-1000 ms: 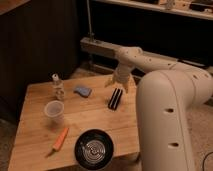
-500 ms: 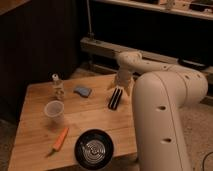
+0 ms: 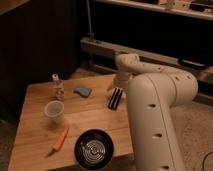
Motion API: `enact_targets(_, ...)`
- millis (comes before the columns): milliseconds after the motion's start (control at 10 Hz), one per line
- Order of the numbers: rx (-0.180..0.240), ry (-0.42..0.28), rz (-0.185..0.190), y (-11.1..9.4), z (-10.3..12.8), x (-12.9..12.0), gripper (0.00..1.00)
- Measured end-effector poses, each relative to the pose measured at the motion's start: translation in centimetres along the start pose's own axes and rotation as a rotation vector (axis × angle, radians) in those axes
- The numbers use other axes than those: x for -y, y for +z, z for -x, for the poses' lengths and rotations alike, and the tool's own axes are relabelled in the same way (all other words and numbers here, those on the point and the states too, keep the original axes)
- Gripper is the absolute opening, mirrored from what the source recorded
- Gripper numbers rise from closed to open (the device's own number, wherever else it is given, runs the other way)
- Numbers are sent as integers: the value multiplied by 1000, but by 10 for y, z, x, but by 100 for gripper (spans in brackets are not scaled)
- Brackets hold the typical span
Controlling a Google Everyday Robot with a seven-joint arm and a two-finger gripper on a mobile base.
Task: Place the eraser in the ceramic cup
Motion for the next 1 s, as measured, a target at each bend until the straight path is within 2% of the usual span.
enact_targets(200,-4,7,-15,8,0,3,80)
enact_targets(500,-8,3,-18,15,-2,3,79)
enact_targets(900,-14,-27,-7,17,-7,0,42)
enact_targets(1000,-17,-30,-6,17,-8,0,41)
